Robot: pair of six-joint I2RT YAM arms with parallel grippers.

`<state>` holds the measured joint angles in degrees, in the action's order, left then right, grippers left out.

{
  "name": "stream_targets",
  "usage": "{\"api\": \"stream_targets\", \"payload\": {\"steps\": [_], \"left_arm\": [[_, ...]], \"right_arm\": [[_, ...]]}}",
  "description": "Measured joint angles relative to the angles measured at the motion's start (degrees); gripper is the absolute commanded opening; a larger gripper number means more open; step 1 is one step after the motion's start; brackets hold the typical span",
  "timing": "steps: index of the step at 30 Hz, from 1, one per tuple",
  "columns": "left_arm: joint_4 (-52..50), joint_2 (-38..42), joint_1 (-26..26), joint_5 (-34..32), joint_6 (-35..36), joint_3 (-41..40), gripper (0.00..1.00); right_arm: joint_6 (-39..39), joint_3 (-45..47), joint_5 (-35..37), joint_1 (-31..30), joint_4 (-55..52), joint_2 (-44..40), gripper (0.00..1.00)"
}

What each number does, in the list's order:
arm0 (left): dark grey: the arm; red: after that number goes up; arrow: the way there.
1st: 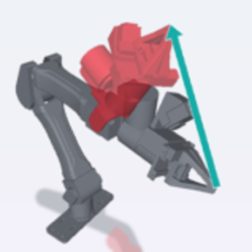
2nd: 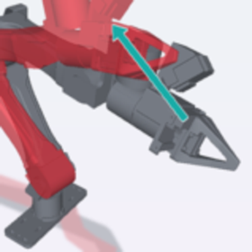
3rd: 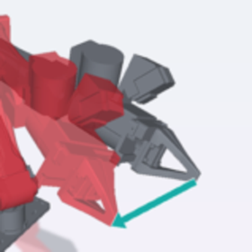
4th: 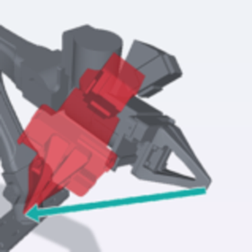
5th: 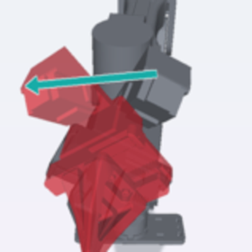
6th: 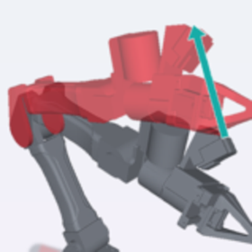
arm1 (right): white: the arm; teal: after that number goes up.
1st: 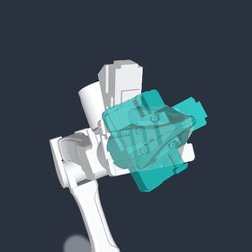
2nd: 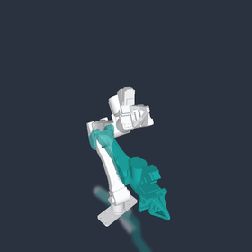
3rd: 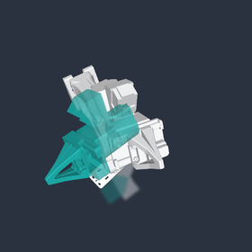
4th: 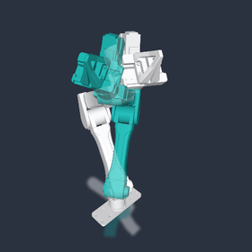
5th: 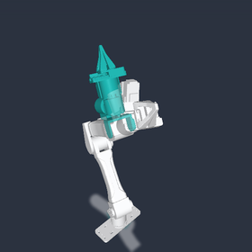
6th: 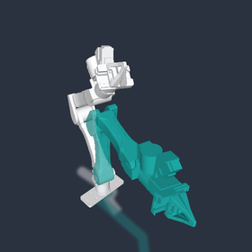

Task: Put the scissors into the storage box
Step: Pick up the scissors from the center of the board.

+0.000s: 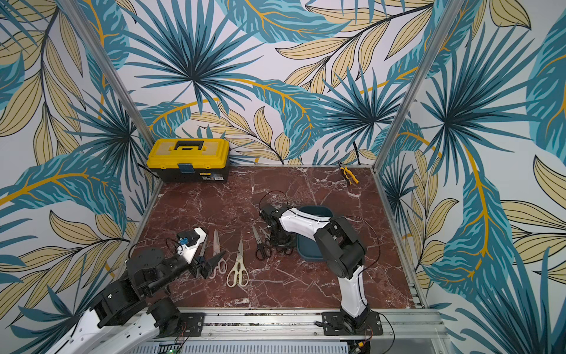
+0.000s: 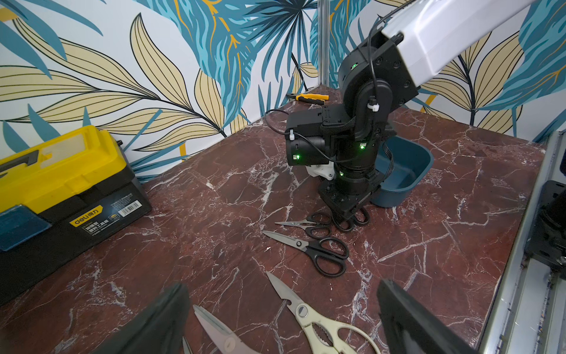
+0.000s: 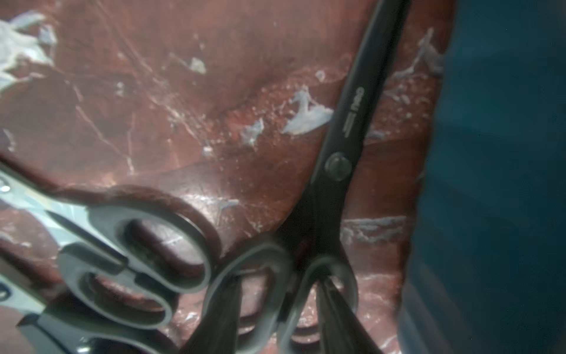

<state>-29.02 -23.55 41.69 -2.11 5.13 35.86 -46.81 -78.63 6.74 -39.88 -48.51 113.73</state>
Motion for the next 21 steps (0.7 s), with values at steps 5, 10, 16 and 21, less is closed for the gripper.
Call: {"api": "stream_targets", "payload": {"steps": [5, 10, 16, 21], "left_arm": [[0.0, 0.0, 0.0, 0.0, 0.02, 0.0, 1.0], [0.0, 0.0, 0.0, -0.02, 0.02, 0.0, 1.0], [0.02, 0.0, 0.0, -0.02, 0.02, 0.0, 1.0], [-0.04, 0.0, 0.0, -0.26, 0.02, 0.02, 1.0]], "right_arm": [[0.13, -1.05, -0.98, 0.35, -0.7, 0.74, 0.38], [1.2, -3.39, -1.68, 0.37, -1.86, 2.32, 0.3], [4.26, -6.23, -0.04, 0.5, -2.97, 4.02, 0.26], [7.1, -6.88, 3.17, 1.03, -3.04, 4.33, 0.24]]}}
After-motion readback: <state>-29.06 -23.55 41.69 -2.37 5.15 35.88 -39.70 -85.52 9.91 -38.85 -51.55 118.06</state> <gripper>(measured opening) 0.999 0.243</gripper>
